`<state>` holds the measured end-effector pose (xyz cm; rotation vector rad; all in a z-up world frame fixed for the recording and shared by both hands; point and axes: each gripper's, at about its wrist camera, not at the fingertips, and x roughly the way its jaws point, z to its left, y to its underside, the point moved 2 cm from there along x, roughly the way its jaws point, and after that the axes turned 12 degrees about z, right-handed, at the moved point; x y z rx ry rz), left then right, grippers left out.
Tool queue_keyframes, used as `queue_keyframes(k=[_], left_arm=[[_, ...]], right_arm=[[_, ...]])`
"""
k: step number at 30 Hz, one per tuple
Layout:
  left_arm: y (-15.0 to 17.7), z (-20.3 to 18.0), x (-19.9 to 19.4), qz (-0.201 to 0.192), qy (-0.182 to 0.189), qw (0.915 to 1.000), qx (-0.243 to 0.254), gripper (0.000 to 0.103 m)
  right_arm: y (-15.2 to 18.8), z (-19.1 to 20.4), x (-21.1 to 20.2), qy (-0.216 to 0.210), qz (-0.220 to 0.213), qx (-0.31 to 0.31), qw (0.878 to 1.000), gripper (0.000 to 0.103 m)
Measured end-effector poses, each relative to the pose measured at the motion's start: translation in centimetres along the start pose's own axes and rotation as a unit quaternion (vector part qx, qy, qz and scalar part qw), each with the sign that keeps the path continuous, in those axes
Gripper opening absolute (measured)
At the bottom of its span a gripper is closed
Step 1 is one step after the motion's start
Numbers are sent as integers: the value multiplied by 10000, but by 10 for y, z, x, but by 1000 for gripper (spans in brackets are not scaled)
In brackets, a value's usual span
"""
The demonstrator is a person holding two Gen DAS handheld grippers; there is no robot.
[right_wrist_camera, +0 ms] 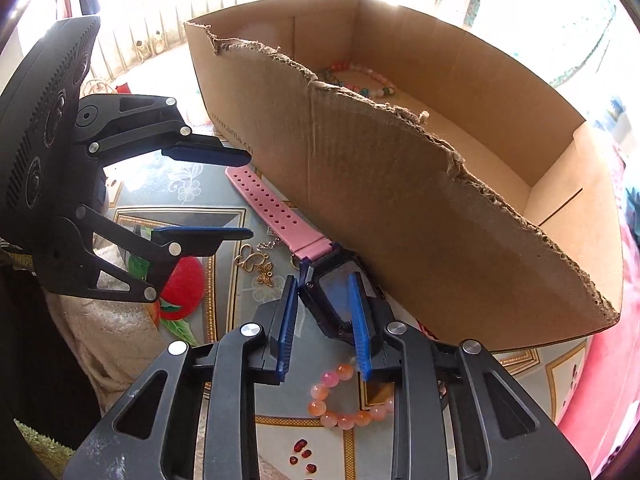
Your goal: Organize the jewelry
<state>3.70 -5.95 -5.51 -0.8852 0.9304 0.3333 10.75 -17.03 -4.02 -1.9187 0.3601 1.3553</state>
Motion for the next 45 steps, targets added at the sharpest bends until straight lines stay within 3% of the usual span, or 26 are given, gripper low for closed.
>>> queue_keyframes(k=[9,17,25,30,34,45], left_arm=[[-13,-22,6,-6,-133,9994,318,46],[-39,-40,24,115,-197,9987,451,19],[-48,-50,25,60,-201,9987,469,11],[-49,-46,22,68,-177,9988,447,9],[-55,-46,24,114,-78,9990,414,9],[-60,-22,37,286,400,9988,4,9]], right_arm=[[10,0,3,-68,-132,98,9998,23],[16,-4,-4,-142,-263,195,9994,23],[27,-16,-12,-175,-446,503,9976,23],[48,-21,-28,190,-529,758,9955,23],[69,-24,-36,647,-337,847,9937,23],[80,-9,-8,1558,281,219,9871,23]])
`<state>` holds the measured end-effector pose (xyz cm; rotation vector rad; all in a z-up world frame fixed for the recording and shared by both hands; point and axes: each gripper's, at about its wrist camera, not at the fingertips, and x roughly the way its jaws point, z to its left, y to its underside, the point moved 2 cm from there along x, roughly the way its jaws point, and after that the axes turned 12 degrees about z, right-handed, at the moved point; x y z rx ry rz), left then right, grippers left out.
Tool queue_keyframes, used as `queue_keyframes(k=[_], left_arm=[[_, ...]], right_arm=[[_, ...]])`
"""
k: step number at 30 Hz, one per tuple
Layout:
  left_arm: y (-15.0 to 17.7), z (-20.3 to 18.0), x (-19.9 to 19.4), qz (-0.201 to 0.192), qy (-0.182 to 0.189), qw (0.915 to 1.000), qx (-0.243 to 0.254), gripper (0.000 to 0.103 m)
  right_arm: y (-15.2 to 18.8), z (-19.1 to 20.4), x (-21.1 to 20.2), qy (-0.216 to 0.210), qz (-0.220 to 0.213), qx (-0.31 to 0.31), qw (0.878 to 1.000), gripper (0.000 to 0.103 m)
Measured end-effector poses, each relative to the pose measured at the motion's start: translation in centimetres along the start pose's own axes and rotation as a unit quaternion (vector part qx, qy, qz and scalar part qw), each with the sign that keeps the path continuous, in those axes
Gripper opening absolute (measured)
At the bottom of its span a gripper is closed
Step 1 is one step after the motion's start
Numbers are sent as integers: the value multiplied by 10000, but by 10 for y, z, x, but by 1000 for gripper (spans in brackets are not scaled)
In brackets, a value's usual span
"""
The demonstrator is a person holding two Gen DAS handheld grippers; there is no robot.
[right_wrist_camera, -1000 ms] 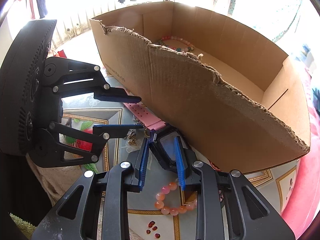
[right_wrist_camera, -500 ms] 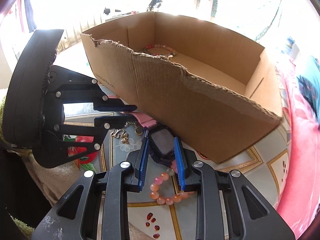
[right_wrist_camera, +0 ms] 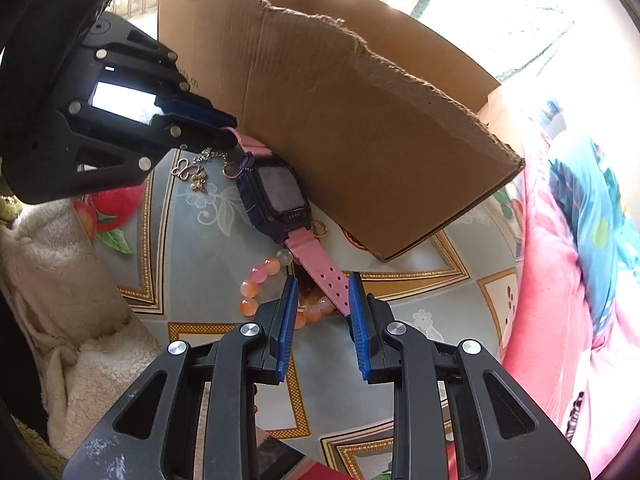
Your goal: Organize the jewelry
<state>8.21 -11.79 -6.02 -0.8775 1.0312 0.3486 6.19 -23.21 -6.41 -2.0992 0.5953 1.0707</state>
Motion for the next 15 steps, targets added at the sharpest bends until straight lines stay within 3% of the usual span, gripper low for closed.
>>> queue_keyframes(k=[5,10,15], left_arm=[[-2,12,-1,20,115,9999,-93,8],[13,24,-16,-96,27,9999,7,7],[15,19,-25,-292,-87,9995,124,4]], right_arm=[[-5,19,12,364,135,-310,9988,22],[-6,25,15,621,100,-280,9976,12],[1,43,3,1290,-160,-171,9914,1]])
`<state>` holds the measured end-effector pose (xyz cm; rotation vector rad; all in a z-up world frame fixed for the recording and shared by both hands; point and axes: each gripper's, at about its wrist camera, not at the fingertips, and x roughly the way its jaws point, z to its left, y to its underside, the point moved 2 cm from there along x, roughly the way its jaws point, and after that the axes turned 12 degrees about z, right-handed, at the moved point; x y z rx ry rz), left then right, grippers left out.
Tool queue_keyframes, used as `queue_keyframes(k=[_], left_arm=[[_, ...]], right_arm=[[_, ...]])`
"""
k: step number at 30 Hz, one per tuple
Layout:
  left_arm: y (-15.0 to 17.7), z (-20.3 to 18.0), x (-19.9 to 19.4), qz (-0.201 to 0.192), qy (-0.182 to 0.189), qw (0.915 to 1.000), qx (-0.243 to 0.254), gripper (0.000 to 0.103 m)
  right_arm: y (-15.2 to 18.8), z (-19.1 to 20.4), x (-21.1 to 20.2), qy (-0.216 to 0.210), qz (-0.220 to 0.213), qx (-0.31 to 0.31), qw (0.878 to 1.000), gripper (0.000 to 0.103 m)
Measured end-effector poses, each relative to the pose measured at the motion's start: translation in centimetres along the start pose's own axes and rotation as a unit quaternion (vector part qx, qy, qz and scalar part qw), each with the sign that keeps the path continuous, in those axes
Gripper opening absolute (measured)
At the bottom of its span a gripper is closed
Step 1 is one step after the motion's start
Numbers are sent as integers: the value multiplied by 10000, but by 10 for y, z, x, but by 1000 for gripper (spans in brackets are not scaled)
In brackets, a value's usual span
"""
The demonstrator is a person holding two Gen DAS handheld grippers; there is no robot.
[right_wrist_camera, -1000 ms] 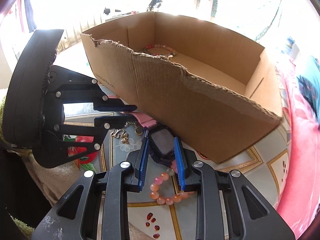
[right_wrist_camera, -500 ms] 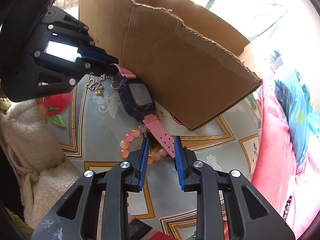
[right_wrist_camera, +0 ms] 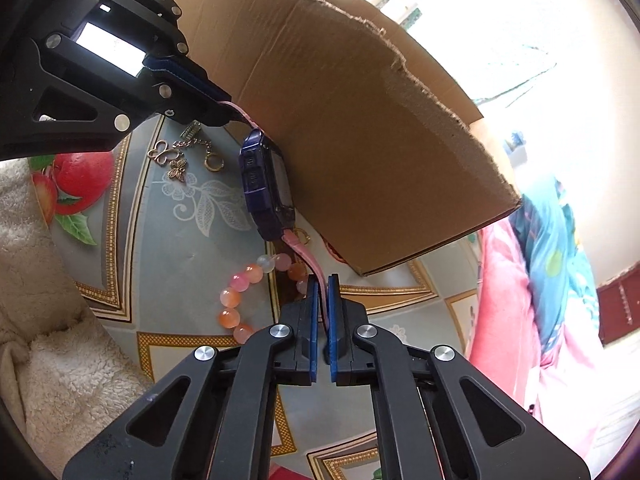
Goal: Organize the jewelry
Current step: 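Carry the pink watch into the box and open both grippers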
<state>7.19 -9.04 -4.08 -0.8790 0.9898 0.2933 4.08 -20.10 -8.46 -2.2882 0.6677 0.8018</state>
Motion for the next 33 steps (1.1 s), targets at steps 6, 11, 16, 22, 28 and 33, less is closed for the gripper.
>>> queue_keyframes(k=[6,11,16,22,28,33], left_arm=[[0,-1,-20,-222,32,9997,-22,3],[-3,5,-51,-446,334,9982,-239,3],[-14,34,-88,-686,822,9922,-635,3],[-42,74,-115,-702,1232,9861,-869,3],[-66,115,-117,-359,2168,9674,-1260,3],[-80,139,-101,-22,2467,9570,-1525,3]], right_arm=[[5,-11,-22,124,-123,440,9989,1],[5,-29,-46,17,-335,745,9967,1],[-4,-56,-77,-172,-717,1043,9918,1],[-30,-100,-98,-1283,-972,1647,9731,1],[-53,-143,-86,-2798,-658,2294,9299,1],[-80,-152,-65,-3190,-240,2335,9182,1]])
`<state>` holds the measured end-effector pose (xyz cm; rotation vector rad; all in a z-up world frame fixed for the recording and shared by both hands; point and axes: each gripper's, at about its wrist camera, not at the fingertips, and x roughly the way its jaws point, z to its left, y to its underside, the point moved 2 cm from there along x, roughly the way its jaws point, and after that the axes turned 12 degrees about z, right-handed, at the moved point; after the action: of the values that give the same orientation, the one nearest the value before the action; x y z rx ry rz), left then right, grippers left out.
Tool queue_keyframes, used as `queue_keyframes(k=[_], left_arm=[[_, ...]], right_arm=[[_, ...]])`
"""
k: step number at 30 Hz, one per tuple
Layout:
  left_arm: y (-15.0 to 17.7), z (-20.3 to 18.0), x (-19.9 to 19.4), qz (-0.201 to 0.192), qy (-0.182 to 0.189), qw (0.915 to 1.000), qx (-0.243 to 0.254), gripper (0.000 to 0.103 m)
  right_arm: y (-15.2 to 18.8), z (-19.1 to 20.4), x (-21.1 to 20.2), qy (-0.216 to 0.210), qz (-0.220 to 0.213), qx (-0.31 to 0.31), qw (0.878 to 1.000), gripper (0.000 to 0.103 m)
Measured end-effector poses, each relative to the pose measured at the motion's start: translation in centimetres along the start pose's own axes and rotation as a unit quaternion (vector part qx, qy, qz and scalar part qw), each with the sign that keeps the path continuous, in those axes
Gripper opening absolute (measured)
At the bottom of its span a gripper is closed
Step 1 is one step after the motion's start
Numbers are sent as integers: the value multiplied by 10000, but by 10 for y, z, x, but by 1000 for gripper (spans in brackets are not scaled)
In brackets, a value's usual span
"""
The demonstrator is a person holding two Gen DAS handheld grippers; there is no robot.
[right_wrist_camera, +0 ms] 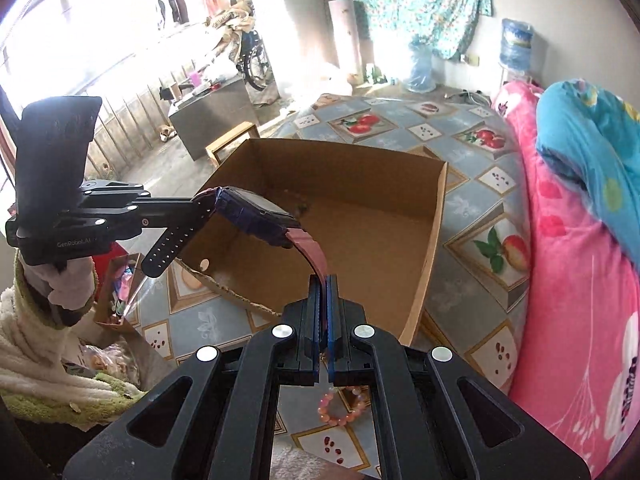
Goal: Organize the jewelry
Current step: 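Carry the pink watch into the box and open both grippers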
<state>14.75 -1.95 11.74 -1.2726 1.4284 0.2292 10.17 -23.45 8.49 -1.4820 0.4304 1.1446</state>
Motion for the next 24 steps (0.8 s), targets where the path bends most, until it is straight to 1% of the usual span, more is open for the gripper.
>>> queue_keyframes(k=[2,5,7,10,12,14,17,18,20,22,24], left_arm=[[-8,12,10,159,20,9998,-140,3],[-21,37,32,473,-114,9980,-391,3],[-30,59,50,731,-172,9955,-580,3],[-38,89,79,1139,-182,9894,-882,3],[-42,106,98,1406,-175,9842,-1057,3],[-45,120,115,1647,-202,9783,-1243,3],[-45,127,134,2106,-140,9680,-1360,3],[-46,126,137,2197,-177,9668,-1296,3],[-48,127,142,2326,-345,9645,-1201,3],[-51,128,146,2418,-381,9623,-1188,5],[-53,130,147,2422,-418,9615,-1226,5]], right_arm=[[-15,-1,12,70,218,-35,9997,1],[-37,-1,39,341,586,-246,9974,1],[-52,-1,58,473,854,-353,9946,1],[-70,-2,90,714,1276,-566,9876,1],[-80,-4,112,853,1600,-694,9810,1],[-85,-7,133,974,1981,-869,9715,1],[-93,-10,159,1179,2475,-1108,9553,1],[-95,-10,165,1253,2595,-1206,9500,1],[-99,-12,175,1256,2815,-1315,9422,1],[-104,-15,183,1345,2910,-1361,9374,1],[-107,-18,189,1376,2967,-1382,9348,3]])
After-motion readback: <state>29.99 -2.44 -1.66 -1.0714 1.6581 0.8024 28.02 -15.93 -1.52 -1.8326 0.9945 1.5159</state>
